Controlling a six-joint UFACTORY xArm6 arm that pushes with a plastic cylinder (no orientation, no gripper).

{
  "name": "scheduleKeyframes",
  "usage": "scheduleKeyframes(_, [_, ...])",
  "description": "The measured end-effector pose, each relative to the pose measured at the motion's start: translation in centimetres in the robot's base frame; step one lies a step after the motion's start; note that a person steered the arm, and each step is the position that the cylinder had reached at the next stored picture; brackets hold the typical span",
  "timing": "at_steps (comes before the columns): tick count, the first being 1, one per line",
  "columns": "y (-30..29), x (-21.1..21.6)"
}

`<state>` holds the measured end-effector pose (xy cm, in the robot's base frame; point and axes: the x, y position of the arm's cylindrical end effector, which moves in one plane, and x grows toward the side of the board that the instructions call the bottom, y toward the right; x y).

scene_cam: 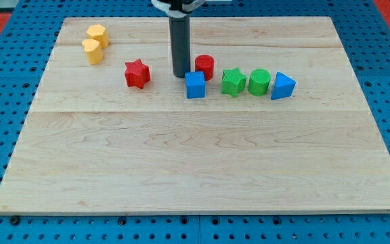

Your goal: Move the red star bottom right to the yellow heart

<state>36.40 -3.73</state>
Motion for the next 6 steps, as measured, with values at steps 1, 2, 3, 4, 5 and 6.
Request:
scheduleKeyframes(1, [-4.8,0.6])
scheduleKeyframes(2, [-9.0,0.2])
scheduleKeyframes(3, [-4.6,0.0])
scheduleKeyframes(4, [-2.7,-2.5])
scheduleKeyframes(5, [-5.2,-2.6])
scheduleKeyframes(6, [-5.5,-2.6])
